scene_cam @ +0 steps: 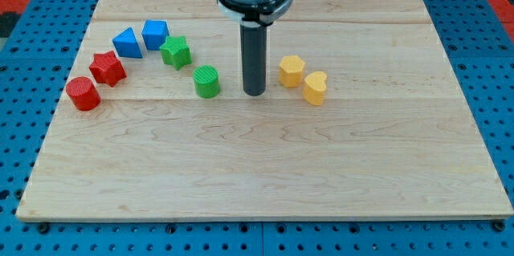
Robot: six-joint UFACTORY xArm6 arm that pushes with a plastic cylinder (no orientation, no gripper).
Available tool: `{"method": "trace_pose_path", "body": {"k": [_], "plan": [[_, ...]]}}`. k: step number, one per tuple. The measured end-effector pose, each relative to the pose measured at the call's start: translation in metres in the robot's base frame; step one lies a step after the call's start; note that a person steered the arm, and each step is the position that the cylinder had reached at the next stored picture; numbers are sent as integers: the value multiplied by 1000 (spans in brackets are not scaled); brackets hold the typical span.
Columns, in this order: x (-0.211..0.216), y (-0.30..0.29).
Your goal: Move the yellow hexagon towards center
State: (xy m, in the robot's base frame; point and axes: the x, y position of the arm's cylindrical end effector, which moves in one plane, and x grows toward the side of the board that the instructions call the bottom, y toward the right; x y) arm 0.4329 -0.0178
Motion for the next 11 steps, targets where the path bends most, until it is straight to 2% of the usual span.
{"method": "trace_pose_path", "body": {"k": [2,4,5,6,7,8,9,10,11], "plan": [[-3,-47],[-14,-53],[-55,-7],[-60,56],[-51,96],[-14,111],[-14,148],[-43,217],[11,240]]}}
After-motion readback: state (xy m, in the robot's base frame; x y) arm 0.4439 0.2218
